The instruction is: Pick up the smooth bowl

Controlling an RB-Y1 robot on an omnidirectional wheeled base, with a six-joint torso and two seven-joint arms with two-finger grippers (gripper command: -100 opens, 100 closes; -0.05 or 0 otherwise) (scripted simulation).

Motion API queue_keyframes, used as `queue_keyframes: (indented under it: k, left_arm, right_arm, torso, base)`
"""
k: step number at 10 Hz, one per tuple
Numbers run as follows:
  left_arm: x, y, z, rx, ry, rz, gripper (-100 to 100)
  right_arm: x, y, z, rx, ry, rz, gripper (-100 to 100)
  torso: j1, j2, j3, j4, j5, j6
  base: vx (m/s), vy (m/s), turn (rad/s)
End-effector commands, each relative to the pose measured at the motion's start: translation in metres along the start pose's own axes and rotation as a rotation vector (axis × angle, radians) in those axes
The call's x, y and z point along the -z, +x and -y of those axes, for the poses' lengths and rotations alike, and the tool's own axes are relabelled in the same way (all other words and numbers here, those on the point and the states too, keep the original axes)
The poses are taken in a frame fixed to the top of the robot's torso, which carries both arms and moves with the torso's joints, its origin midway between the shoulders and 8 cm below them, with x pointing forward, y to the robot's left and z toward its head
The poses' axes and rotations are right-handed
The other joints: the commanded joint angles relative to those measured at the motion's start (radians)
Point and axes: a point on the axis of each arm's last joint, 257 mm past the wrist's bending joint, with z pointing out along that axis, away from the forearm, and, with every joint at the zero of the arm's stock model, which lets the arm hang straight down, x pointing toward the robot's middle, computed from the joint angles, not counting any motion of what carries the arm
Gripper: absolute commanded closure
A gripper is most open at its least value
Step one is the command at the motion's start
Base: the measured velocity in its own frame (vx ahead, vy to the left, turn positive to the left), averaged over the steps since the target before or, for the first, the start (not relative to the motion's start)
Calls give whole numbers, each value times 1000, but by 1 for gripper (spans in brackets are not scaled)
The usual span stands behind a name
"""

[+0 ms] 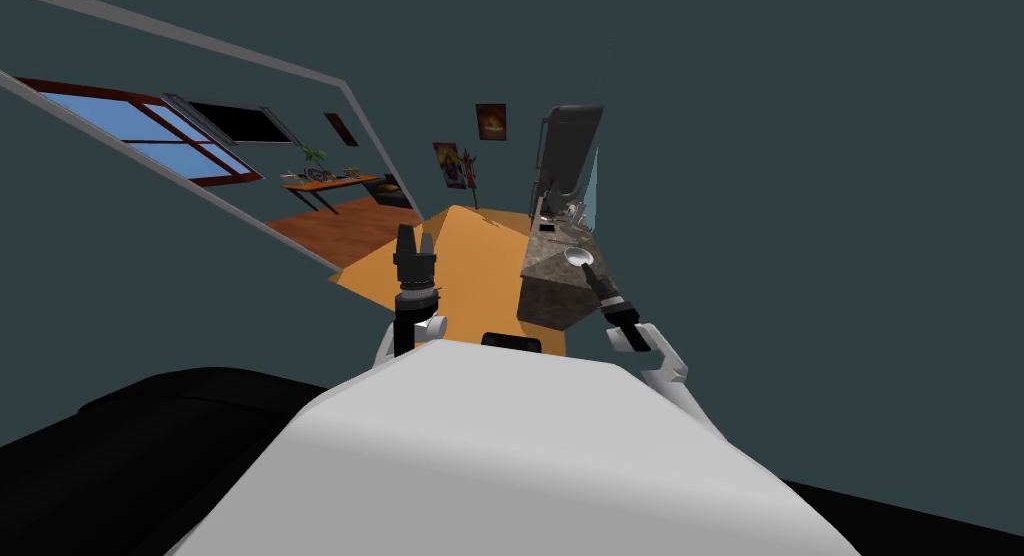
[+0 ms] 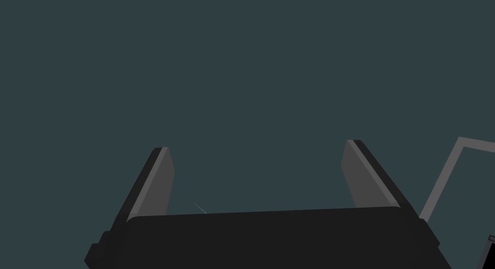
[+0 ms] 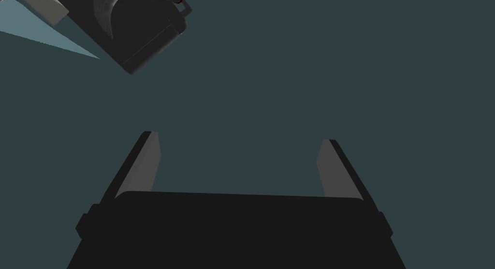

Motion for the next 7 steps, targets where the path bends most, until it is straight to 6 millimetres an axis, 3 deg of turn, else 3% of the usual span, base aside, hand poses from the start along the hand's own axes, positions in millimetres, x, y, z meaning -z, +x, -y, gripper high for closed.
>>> queue_keyframes:
  k: [1, 4, 5, 6, 7]
  left_arm:
    - [0, 0, 0, 0, 0, 0, 0]
    - [0, 0, 0, 0, 0, 0, 0]
    - [0, 0, 0, 0, 0, 0, 0]
    - [0, 0, 0, 0, 0, 0, 0]
    - [0, 0, 0, 0, 0, 0, 0]
  right_arm:
    - [0, 4, 10, 51, 7, -28, -100]
    - [7, 13, 45, 218, 38, -125, -100]
    - [8, 11, 46, 228, 37, -131, -100]
    - [13, 15, 64, 304, 52, -177, -100]
    - [14, 13, 66, 317, 52, -185, -100]
  torso:
    - [0, 0, 0, 0, 0, 0]
    - [-1, -1, 0, 0, 0, 0]
    - [0, -1, -1, 0, 0, 0]
    - [-1, -1, -1, 0, 0, 0]
    - [0, -1, -1, 0, 0, 0]
  base:
    - [-32, 51, 38]
    - [-23, 54, 70]
    - [-15, 46, 46]
    - [-17, 54, 91]
    - [-18, 43, 48]
